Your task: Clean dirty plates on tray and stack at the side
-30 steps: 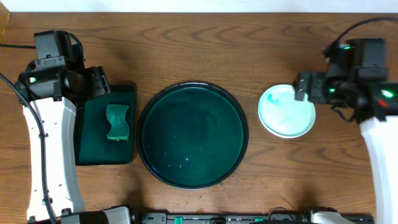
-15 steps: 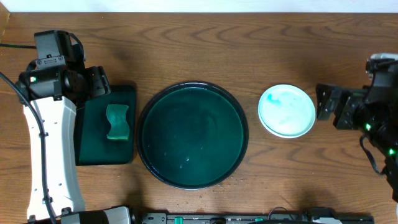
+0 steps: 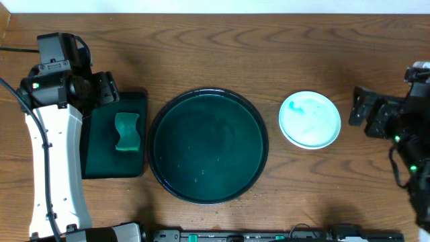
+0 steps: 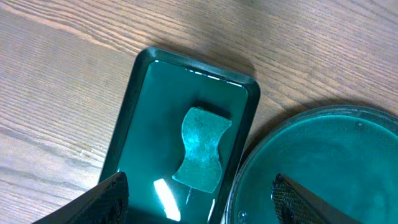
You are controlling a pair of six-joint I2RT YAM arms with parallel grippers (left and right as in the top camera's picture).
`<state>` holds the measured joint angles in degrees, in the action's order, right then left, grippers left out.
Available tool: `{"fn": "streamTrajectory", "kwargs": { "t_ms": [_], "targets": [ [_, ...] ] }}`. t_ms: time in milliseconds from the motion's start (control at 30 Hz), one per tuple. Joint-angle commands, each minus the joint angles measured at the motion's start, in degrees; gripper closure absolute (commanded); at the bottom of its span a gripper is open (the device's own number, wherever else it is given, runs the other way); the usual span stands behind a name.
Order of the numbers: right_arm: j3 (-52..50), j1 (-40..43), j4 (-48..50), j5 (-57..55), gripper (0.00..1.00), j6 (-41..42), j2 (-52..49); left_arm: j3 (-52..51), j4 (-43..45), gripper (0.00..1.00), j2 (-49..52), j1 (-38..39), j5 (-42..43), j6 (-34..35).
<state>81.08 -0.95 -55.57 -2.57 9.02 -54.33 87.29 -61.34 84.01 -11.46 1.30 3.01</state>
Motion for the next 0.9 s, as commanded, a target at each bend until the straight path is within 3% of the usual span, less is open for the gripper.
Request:
{"fn": "streamTrajectory", "kwargs": {
  "t_ms": [0,167,500,867],
  "targets": [
    [-13.2,1.1,8.7,-0.8,0.01,0.8,7.2,0.2,-0.1,0.26,0.2,0.0,-0.5,0.7],
    [-37.3,4.7,28.4,2.9,0.01,0.8,22.2,0.2,-0.1,0.26,0.2,0.0,-0.5,0.7],
    [-69.6,5.1,45.7,2.8,0.01,0.8,48.2,0.2,-0.1,0.26,0.2,0.0,-0.5,0.7],
    [-80.8,5.0,51.2,2.9,0.01,1.6,54.1,0.2,-0.1,0.26,0.2,0.0,-0.5,0.7]
  ]
}}
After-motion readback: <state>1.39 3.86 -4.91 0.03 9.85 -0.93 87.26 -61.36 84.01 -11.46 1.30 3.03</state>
